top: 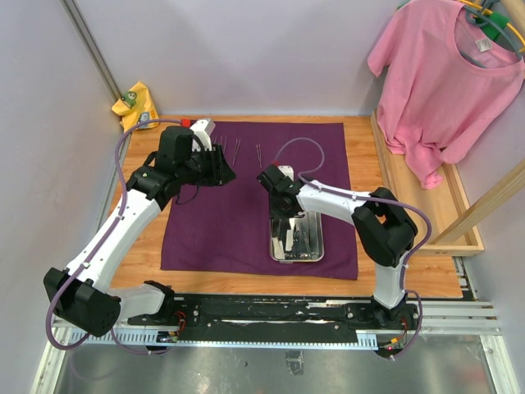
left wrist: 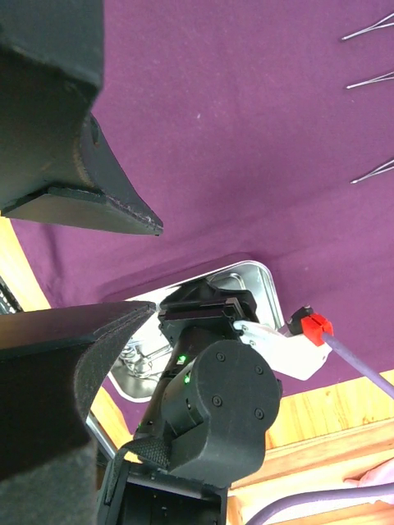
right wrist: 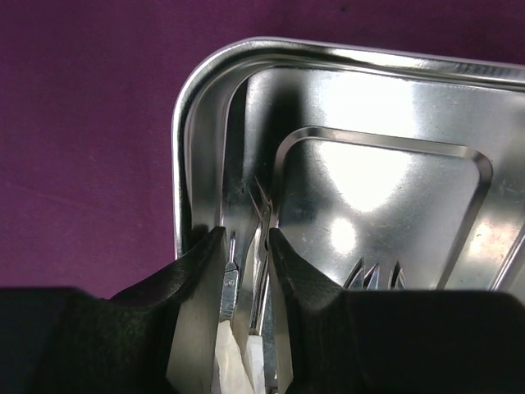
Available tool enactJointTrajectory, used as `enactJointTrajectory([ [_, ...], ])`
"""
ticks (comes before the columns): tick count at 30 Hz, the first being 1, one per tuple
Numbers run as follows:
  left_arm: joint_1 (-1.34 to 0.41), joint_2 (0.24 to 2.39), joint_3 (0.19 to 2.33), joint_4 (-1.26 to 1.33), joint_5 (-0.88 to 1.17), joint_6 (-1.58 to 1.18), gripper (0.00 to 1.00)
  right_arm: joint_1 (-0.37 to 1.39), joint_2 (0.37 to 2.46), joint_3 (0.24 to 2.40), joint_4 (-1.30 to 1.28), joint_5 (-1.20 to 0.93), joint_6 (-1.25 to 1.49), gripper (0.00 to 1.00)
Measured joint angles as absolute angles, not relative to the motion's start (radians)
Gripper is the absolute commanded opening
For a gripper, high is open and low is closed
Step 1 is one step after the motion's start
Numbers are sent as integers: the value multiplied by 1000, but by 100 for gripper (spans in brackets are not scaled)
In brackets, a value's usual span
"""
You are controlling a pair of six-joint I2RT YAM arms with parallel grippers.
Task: Open and lay out the surgical kit
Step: Pick up the medical item from the container.
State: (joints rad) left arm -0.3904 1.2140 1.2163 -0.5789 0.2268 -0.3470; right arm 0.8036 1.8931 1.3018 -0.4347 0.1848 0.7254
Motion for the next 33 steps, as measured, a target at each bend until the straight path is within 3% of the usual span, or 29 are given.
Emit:
enactJointTrajectory([
  [9,-390,1214,1216,-579,230,-345,43,802,1924,1303,-427,189,729,23],
  [19,-390,1216,1217,-579,234,-345,42,796,1932,1303,-422,192,734,1],
  [33,-390,1218,1227,-598,218,-341,42,794,1834,1297,-428,192,713,1],
])
